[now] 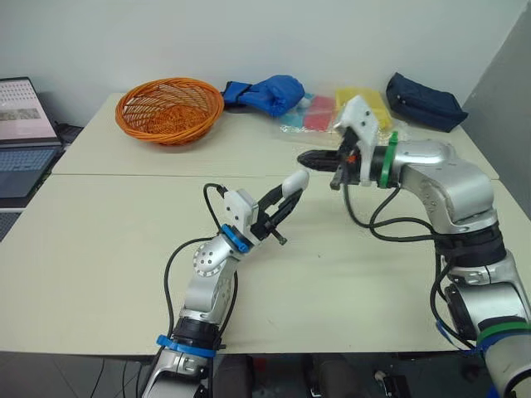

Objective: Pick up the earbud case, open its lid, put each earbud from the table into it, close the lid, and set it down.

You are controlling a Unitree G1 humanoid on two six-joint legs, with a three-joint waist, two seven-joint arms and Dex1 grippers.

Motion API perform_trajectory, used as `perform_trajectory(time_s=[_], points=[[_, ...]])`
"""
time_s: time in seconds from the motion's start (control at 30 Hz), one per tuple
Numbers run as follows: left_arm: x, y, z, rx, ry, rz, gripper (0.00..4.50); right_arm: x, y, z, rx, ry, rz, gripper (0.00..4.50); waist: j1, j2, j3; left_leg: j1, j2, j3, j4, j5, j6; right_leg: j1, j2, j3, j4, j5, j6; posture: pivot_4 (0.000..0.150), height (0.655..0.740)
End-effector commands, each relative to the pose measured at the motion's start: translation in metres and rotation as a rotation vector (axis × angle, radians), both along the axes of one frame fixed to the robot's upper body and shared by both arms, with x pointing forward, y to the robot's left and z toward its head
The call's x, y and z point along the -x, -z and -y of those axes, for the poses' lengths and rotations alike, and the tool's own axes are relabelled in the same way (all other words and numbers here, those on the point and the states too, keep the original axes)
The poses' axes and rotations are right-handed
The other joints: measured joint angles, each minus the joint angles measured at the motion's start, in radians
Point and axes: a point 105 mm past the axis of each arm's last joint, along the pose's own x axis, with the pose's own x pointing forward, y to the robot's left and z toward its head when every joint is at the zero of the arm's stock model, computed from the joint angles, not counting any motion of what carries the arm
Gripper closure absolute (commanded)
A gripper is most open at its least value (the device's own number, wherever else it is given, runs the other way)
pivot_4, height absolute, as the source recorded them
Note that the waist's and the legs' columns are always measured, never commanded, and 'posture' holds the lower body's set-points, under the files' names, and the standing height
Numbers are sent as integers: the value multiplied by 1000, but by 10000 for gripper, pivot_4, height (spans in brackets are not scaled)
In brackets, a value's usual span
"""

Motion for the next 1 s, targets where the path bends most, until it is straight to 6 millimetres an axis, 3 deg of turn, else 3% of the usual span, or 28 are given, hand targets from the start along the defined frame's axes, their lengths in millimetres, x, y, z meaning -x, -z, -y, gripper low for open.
perform_trajectory(time_s=[0.03, 0.17, 0.23, 0.37, 0.43, 0.57, 0.63, 0.8, 1.0], points=[[-6, -17, -4, 32, 36, -28, 37526, 22, -22, 21, -32, -27, 90, 36265, 2, 0, 0, 0, 0, 0, 0, 0, 0, 0, 0, 0, -1, 0, 0, 1500, 7400], [-10, -23, 9, -32, 241, -241, 37526, 37, -4, 33, 33, -41, 147, 22212, -3, 0, 0, 0, 0, -1, 0, 0, 0, 0, 1, -1, 0, -3, 5, 1500, 7400], [-10, -19, 13, -76, 326, -395, 37526, 42, 17, 38, 87, -51, 156, 14857, -5, 0, 0, 0, 0, -1, 0, 0, 0, 0, 1, 0, 0, -3, 5, 1500, 7400], [-16, -11, 6, -82, 339, -615, 37526, 48, 48, 45, 166, -77, 173, 1362, -12, 0, 0, 1, 0, -1, 0, 0, 0, 1, 1, 0, 0, -3, 5, 1500, 7400], [-11, 4, -2, -101, 367, -765, 37526, 53, 61, 44, 175, -95, 175, 600, -16, 0, 0, 2, 0, -1, -1, 0, 0, 0, 1, 2, 1, -3, 5, 1500, 7400], [-13, 27, -15, 30, 328, -1145, 37526, 62, 85, 43, 185, -140, 188, 600, -13, 0, 0, 4, 1, -3, -1, 0, 0, 1, 3, 0, 2, -3, 5, 1500, 7400], [-11, 33, -17, 54, 324, -1243, 37526, 65, 93, 40, 184, -158, 192, 600, -9, 0, 1, 4, 1, -3, 0, 0, 0, 2, 3, -1, 2, -3, 5, 1500, 7400], [-12, 70, -25, 10, 155, -1320, 37526, 74, 131, 41, 251, -232, 159, 600, -7, -1, 0, 5, -1, -3, 0, 0, 0, 3, 1, 2, 1, -3, 6, 1500, 7400], [-10, 84, -24, 21, 100, -1355, 37526, 62, 125, 42, 209, -175, 179, 600, -8, -1, 0, 11, 0, -2, 0, 0, -1, 6, 1, 4, 4, -3, 5, 1500, 7400]])
